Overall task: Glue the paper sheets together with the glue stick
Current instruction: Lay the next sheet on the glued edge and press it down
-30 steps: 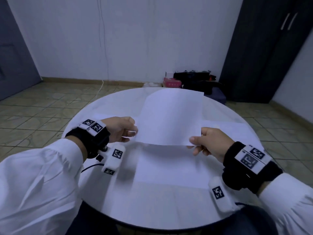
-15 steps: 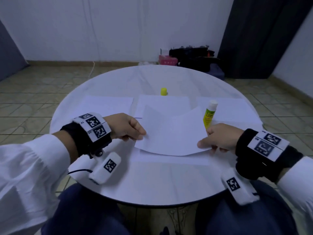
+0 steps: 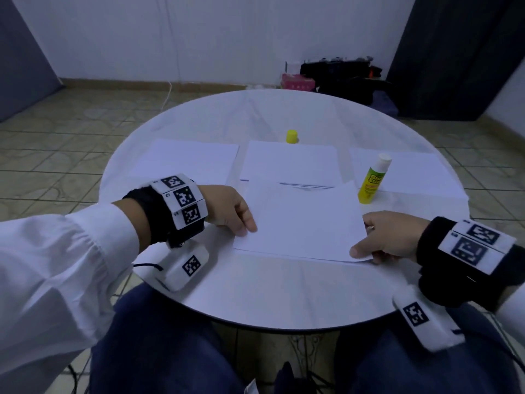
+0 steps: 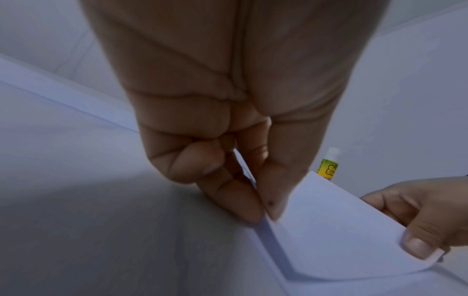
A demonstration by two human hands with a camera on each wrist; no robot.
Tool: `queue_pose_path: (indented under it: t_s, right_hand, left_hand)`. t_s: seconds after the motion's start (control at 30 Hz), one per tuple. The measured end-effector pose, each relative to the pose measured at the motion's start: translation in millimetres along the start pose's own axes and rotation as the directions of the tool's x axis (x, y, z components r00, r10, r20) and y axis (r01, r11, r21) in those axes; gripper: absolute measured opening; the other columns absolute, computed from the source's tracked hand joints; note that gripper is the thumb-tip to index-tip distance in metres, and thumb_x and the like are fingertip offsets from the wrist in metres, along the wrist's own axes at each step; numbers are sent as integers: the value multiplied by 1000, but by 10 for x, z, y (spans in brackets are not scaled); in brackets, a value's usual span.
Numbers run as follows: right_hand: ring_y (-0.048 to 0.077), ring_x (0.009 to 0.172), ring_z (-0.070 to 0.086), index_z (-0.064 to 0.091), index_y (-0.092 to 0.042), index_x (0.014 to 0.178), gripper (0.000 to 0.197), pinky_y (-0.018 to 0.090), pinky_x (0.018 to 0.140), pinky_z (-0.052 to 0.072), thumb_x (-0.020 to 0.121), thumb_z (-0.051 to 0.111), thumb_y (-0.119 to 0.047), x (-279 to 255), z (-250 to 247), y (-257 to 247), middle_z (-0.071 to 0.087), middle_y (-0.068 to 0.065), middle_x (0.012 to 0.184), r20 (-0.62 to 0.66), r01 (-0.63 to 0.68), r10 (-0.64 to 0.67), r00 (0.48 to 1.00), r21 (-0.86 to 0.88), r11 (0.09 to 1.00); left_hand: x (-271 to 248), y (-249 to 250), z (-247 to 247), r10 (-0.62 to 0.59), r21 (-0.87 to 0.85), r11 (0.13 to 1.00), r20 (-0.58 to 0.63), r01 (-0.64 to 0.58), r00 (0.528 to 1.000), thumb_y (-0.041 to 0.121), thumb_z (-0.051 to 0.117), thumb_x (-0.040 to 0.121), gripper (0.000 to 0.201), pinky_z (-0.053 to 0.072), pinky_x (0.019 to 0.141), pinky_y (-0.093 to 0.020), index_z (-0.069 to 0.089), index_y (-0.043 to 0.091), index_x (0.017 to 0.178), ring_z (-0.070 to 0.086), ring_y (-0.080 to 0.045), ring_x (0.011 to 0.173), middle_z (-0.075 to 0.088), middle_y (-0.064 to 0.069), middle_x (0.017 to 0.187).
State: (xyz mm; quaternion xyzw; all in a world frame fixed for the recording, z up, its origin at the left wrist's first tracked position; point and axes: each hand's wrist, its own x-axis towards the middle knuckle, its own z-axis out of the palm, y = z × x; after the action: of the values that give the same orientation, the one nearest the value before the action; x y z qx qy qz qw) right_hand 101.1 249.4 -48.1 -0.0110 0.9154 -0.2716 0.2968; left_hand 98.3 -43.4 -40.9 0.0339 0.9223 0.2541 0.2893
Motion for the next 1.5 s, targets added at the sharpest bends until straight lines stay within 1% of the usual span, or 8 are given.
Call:
queue_pose_path:
  t_s: [0.23, 0.5, 0.7, 0.83, 0.97, 1.17, 1.37, 1.5]
  right_hand:
    - [10, 38, 47, 56, -13, 87, 22, 19, 42, 30, 75, 75, -12, 26, 19, -18, 56, -2, 45, -8, -11, 11, 1000, -30, 999]
    - [11, 39, 48, 58, -8, 95, 27, 18, 39, 30, 74, 76, -8, 13, 38, -37, 56, -1, 44, -27, -39, 39, 999, -24, 999]
    - [18, 49, 52, 57, -5, 95, 31, 20, 42, 33, 72, 77, -7, 7, 53, -44, 57, 5, 58, -28, -45, 45, 999, -7, 999]
    - [15, 45, 51, 57, -4, 99, 32, 18, 37, 32, 74, 76, -5, 8, 56, -60, 57, 3, 56, -34, -40, 39, 999, -23, 999]
    - [12, 42, 51, 57, -6, 93, 26, 17, 37, 32, 74, 75, -4, -10, 59, -63, 56, -2, 50, -39, -23, 21, 999, -40, 999]
    - [12, 41, 50, 57, -5, 96, 29, 16, 35, 32, 73, 76, -4, -7, 58, -69, 57, -1, 51, -38, -28, 27, 999, -38, 999]
    - [16, 48, 46, 51, -14, 69, 28, 23, 45, 30, 75, 78, -18, -48, -71, -139, 60, 4, 54, -61, -52, 49, 997, -43, 998]
    - [13, 46, 49, 49, -14, 66, 31, 20, 44, 33, 75, 78, -15, -36, -141, -180, 60, -1, 49, -82, -58, 51, 995, -88, 994]
  left_hand:
    - [-26, -25, 1, 16, 51, 999, -9, -16, 1000, 16, 72, 82, 18, 38, 66, -10, 71, 34, 87, 53, 3, 67, 59, 21, 64]
    - [-63, -48, 17, 36, 102, 994, -23, -34, 999, 20, 75, 79, 21, 33, 61, -13, 70, 39, 86, 48, 7, 55, 53, 23, 50]
    - [-69, -98, 23, 56, 92, 994, -26, -54, 998, 22, 77, 77, 23, 34, 60, -12, 69, 42, 84, 48, 8, 52, 50, 20, 53]
    - [-69, -113, 28, 71, 87, 994, -23, -69, 997, 21, 77, 77, 23, 33, 53, -5, 69, 40, 87, 47, 8, 49, 51, 18, 52]
    - [-85, -108, 35, 80, 87, 993, -21, -78, 997, 21, 78, 77, 23, 33, 51, -3, 69, 40, 87, 48, 10, 49, 52, 20, 50]
    - [-97, -70, 62, 78, 108, 991, -35, -74, 996, 20, 78, 77, 23, 34, 57, -9, 69, 38, 88, 50, 6, 56, 53, 16, 63]
    - [-64, -54, 82, 81, 129, 989, -35, -76, 996, 12, 75, 79, 22, 36, 52, -4, 69, 31, 89, 49, 6, 50, 55, 13, 66]
    - [-63, -53, 72, 75, 130, 989, -26, -71, 997, 12, 76, 79, 24, 39, 56, -6, 68, 34, 87, 50, -1, 59, 58, 10, 69]
